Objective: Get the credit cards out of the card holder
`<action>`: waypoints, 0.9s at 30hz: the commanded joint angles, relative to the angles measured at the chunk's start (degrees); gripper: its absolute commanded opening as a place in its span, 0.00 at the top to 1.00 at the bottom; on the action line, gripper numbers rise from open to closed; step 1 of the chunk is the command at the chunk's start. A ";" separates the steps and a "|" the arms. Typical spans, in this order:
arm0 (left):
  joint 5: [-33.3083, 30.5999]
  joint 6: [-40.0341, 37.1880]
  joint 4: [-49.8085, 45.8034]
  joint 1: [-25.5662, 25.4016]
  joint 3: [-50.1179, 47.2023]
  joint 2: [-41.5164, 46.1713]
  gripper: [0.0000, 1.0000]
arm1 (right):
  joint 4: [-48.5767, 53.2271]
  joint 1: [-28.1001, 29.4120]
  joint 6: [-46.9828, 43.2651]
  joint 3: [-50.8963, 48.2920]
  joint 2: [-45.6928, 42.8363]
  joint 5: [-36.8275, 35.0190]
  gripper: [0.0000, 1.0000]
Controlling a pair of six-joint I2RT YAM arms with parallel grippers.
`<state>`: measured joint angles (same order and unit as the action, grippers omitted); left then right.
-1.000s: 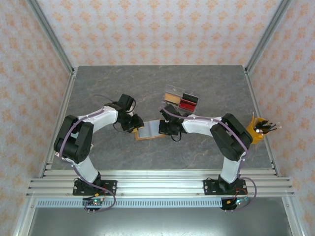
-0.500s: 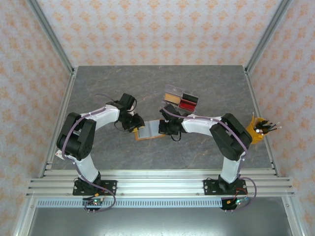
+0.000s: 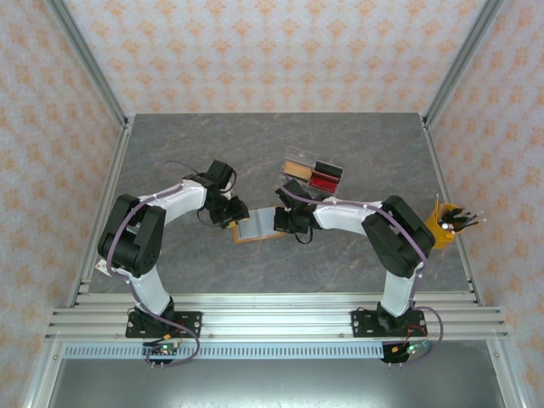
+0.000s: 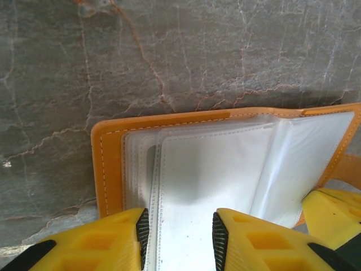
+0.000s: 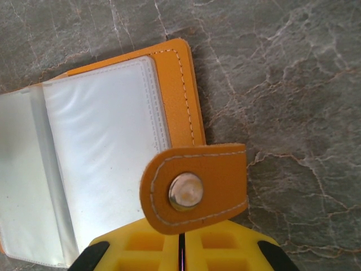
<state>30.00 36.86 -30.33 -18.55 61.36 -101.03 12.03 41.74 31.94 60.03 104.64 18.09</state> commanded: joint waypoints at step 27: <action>10.76 -0.89 5.91 -1.23 -0.31 2.16 0.76 | 2.73 0.28 0.07 0.97 1.47 0.10 0.91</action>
<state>36.99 35.94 -27.59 -19.14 61.76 -101.62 12.51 41.74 31.94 60.34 104.75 18.11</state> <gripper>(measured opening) 0.238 0.094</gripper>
